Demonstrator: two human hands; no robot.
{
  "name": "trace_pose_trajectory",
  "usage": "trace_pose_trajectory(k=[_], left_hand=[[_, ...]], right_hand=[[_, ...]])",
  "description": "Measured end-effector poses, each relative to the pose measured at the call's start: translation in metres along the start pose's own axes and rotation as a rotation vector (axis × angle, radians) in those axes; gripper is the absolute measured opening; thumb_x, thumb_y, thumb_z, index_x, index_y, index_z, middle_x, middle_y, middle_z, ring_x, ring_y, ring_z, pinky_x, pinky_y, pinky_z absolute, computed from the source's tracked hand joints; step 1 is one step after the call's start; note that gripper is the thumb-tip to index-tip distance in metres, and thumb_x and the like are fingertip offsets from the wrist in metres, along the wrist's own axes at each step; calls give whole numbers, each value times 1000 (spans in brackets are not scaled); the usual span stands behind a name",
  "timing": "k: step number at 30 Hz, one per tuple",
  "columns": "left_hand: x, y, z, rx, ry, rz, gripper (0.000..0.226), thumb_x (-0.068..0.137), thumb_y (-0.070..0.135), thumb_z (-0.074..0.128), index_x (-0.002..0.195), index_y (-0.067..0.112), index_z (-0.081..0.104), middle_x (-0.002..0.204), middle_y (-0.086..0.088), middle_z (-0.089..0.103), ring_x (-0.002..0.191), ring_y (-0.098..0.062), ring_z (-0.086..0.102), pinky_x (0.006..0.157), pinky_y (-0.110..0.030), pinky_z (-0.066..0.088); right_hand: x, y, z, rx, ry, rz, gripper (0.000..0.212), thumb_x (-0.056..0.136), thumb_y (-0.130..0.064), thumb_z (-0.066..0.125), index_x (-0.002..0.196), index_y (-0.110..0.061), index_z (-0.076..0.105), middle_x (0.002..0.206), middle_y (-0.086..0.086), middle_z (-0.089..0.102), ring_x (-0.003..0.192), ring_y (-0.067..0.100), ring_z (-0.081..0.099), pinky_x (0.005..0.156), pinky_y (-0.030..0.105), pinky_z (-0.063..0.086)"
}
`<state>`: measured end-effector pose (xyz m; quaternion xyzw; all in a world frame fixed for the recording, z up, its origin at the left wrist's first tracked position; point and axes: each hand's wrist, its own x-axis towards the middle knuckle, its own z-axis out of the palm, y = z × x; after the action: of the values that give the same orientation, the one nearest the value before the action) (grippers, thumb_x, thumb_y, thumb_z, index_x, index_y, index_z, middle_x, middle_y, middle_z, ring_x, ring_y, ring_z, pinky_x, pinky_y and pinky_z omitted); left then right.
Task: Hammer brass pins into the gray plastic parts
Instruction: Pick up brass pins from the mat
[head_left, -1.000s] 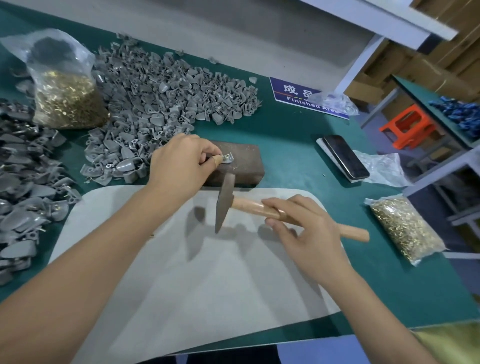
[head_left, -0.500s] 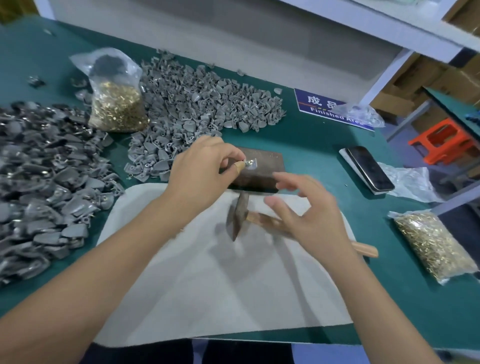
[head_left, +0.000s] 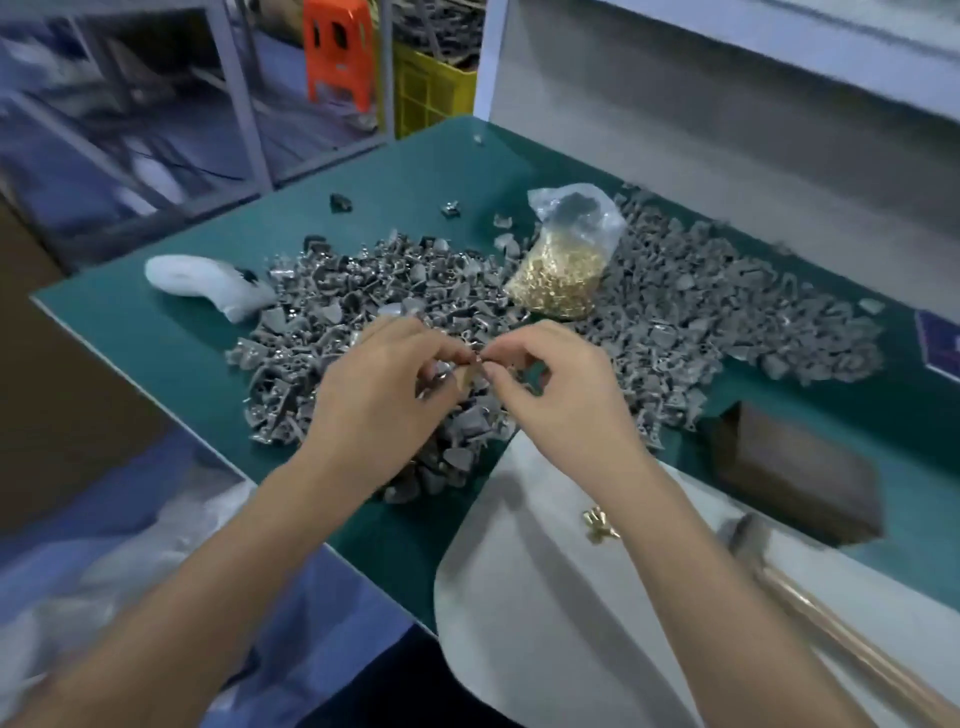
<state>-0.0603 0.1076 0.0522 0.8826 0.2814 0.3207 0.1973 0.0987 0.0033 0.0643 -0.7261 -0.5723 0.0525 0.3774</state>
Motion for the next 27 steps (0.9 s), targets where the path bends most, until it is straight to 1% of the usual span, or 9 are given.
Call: trace_pose_trajectory(k=[4,7,9,10,12,15,21,24,27], left_hand=[[-4,-33,-20,55,43,-95,16,86,21,75,101,25,76,75,17,46,82,-8,43,66,-28,36],[-4,-45,-26,53,48,-127,16,87,27,76,103,24,77,74,16,44,79,-9,42,63,-26,33],[-4,-48,-26,42,41,-133,17,87,30,76,104,25,77,75,16,44,78,-8,40,61,-21,31],[-4,-48,-25,39,37,-130,18,87,29,77,104,25,77,75,17,44,79,-7,40,62,-18,31],[-5,-48,-24,32,29,-117,20,88,22,77,108,25,77,77,16,48,81,-8,42,65,-21,36],[-4,-42,-24,8,45,-89,22,92,21,72,113,26,76,81,10,54,83,-11,47,68,-32,45],[-5,-17,-4,-124,11,-15,16,98,28,67,111,27,75,85,11,58,81,-9,51,71,-25,46],[-7,9,21,-227,-23,52,14,100,29,66,105,20,75,84,2,61,79,-17,53,70,-31,45],[-11,33,49,-312,-79,106,24,104,35,59,100,16,74,84,-2,64,81,-19,53,74,-33,43]], right_hand=[[30,-22,31,-66,-116,-59,8,93,-29,68,100,-31,72,91,-20,61,94,8,57,84,39,53],[41,-28,41,-78,-148,-73,6,93,-30,69,98,-32,71,92,-18,62,96,10,58,86,41,53],[43,-28,43,-79,-155,-62,5,93,-31,69,97,-32,71,93,-17,63,97,11,58,86,41,52],[44,-28,43,-78,-155,-54,5,93,-31,69,97,-32,71,93,-17,64,97,11,58,87,41,52],[44,-26,41,-80,-153,-47,7,93,-30,69,100,-32,72,94,-17,64,98,10,58,88,41,52],[39,-21,28,-62,-134,-37,12,94,-27,70,105,-30,74,99,-15,66,102,8,59,92,40,51],[-11,20,-31,-124,-61,65,8,94,-21,71,97,-28,75,91,-15,68,90,6,60,84,36,53],[-48,37,-54,-169,-49,147,8,94,-20,71,95,-26,75,88,-14,68,86,8,60,80,34,52],[-83,45,-66,-176,-26,215,8,90,-17,74,92,-25,76,86,-14,69,83,9,60,79,32,51]])
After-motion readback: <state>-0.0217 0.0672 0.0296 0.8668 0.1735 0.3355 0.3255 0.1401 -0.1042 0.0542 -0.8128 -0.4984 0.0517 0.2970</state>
